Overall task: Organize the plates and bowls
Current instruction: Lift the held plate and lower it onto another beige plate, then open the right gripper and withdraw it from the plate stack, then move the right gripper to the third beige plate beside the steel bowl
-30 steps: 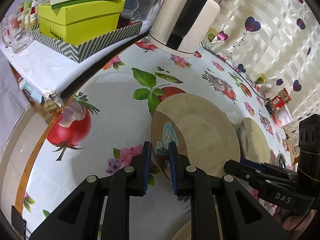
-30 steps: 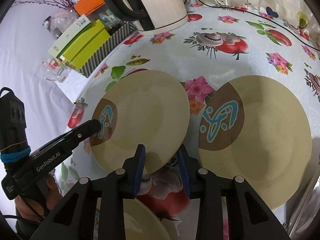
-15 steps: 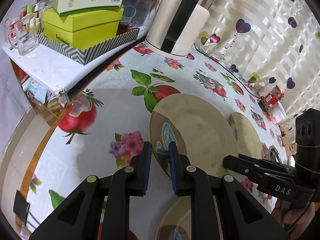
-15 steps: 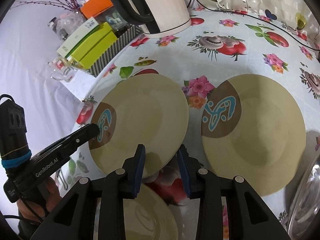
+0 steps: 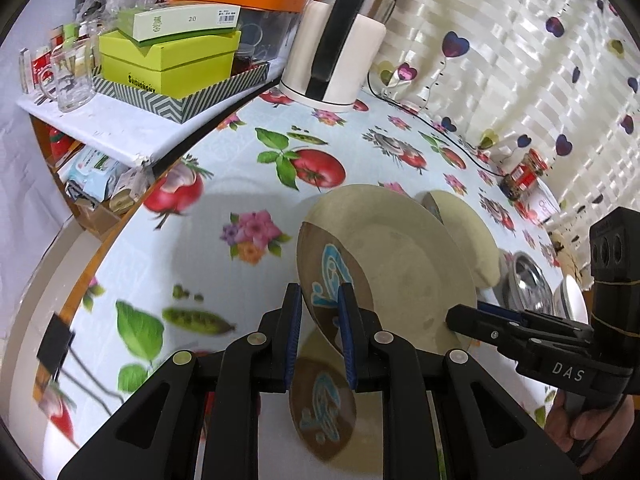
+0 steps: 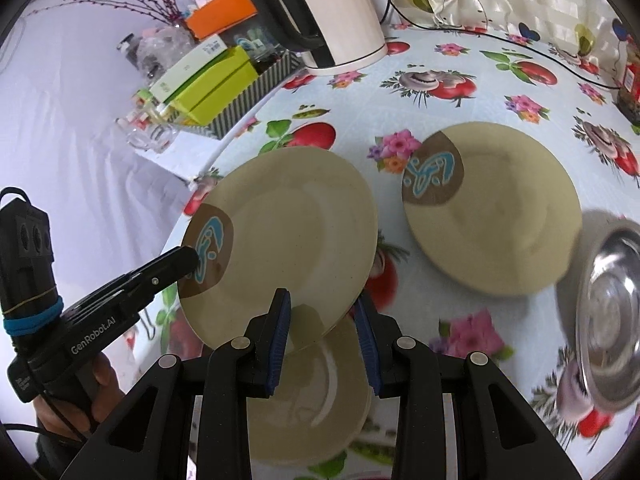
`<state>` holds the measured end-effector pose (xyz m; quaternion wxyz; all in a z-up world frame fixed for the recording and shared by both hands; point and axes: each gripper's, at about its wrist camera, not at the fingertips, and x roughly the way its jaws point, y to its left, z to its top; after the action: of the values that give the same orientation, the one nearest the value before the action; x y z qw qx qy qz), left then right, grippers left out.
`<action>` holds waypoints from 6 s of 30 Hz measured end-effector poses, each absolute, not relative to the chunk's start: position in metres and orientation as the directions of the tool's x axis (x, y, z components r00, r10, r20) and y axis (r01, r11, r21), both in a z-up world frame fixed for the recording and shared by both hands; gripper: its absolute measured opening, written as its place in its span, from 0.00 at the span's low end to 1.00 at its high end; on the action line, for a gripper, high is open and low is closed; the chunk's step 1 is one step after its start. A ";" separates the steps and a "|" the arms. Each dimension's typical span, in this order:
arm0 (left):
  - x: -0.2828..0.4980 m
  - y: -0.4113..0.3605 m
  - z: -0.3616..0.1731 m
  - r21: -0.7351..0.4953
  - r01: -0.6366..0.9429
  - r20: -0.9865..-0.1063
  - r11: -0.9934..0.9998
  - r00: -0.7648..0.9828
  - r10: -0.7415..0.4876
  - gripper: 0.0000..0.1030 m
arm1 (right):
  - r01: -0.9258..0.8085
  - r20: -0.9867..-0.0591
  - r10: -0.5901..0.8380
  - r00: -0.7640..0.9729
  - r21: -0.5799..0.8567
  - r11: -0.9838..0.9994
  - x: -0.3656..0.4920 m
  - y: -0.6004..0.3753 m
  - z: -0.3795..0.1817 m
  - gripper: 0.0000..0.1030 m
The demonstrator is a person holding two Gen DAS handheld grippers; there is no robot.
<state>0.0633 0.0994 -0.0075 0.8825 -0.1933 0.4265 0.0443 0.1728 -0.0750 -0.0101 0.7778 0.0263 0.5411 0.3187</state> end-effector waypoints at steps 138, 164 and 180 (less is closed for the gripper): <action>0.107 0.015 0.013 -0.305 -0.120 -0.763 0.945 0.624 -0.167 0.19 | -0.447 -0.782 0.477 0.400 0.288 0.847 0.173 -0.180 0.040 0.44; 0.162 0.006 -0.002 -0.330 -0.134 -0.791 0.935 0.580 -0.196 0.19 | -0.416 -0.810 0.446 0.380 0.281 0.865 0.238 -0.188 0.029 0.44; 0.194 0.007 -0.032 -0.384 -0.203 -0.828 0.901 0.508 -0.239 0.21 | -0.365 -0.855 0.419 0.304 0.302 0.881 0.290 -0.192 -0.001 0.44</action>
<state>0.1937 0.0069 -0.0317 0.8393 -0.2225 0.4959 -0.0107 0.2901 -0.1917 -0.0008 0.8070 0.0253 0.5376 0.2430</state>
